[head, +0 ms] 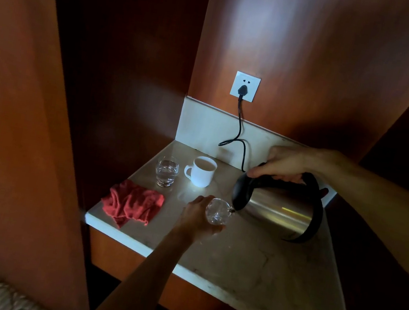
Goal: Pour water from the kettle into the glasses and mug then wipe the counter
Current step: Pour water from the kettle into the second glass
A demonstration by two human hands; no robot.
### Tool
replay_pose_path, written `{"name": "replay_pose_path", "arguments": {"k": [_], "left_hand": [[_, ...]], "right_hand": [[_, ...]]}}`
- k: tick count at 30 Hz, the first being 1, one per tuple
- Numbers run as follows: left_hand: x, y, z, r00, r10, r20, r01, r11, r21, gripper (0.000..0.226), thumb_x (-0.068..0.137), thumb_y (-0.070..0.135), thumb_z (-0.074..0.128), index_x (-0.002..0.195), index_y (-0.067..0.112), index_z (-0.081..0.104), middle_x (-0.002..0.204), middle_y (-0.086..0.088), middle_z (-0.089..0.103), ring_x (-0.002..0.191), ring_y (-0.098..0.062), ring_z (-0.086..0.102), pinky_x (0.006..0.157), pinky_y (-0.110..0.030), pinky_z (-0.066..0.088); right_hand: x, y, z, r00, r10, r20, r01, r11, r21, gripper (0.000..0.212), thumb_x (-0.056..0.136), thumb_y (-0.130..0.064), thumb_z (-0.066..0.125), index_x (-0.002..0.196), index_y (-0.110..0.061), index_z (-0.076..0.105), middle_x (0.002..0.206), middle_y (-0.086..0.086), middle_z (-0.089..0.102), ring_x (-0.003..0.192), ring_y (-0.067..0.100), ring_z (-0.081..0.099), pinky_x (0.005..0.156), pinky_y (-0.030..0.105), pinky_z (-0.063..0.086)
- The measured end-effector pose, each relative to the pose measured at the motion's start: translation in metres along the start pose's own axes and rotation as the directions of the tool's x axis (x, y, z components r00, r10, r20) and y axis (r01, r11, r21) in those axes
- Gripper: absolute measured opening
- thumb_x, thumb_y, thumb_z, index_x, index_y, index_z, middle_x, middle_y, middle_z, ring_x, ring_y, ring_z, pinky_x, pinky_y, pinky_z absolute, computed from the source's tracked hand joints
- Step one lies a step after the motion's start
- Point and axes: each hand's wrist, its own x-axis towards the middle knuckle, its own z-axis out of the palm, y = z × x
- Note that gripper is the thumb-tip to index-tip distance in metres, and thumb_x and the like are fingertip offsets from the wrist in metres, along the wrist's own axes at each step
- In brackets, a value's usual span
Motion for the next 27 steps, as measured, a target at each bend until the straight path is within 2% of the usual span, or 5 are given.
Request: {"name": "replay_pose_path", "arguments": {"k": [12, 19, 27], "left_hand": [[0.002, -0.002, 0.003, 1.0, 0.001, 0.01, -0.001, 1.0, 0.007, 0.068, 0.056, 0.049, 0.083, 0.117, 0.033, 0.058, 0.108, 0.005, 0.065, 0.093, -0.017, 0.065, 0.08, -0.026, 0.051], [0.002, -0.003, 0.003, 1.0, -0.003, 0.01, 0.003, 1.0, -0.003, 0.072, 0.055, 0.05, 0.082, 0.121, 0.031, 0.058, 0.11, 0.003, 0.065, 0.096, -0.019, 0.066, 0.082, -0.027, 0.051], [0.001, -0.003, 0.002, 1.0, -0.007, 0.015, 0.007, 1.0, -0.015, 0.074, 0.056, 0.048, 0.082, 0.124, 0.032, 0.057, 0.111, 0.005, 0.064, 0.096, -0.017, 0.064, 0.084, -0.026, 0.051]], "right_hand": [[-0.002, -0.007, -0.002, 1.0, 0.003, -0.013, -0.003, 0.998, -0.061, 0.063, 0.075, -0.075, 0.068, 0.062, -0.014, 0.056, 0.053, 0.004, 0.046, 0.045, 0.021, 0.04, 0.05, 0.029, 0.037], [-0.001, -0.018, -0.003, 1.0, 0.017, 0.004, -0.017, 0.997, -0.072, 0.06, 0.079, -0.068, 0.069, 0.056, -0.016, 0.05, 0.051, 0.004, 0.041, 0.041, 0.02, 0.035, 0.046, 0.025, 0.032], [0.001, -0.021, -0.003, 1.0, 0.02, 0.011, -0.018, 0.995, -0.096, 0.061, 0.078, -0.07, 0.068, 0.056, -0.017, 0.048, 0.051, 0.005, 0.04, 0.041, 0.02, 0.034, 0.045, 0.024, 0.033]]}}
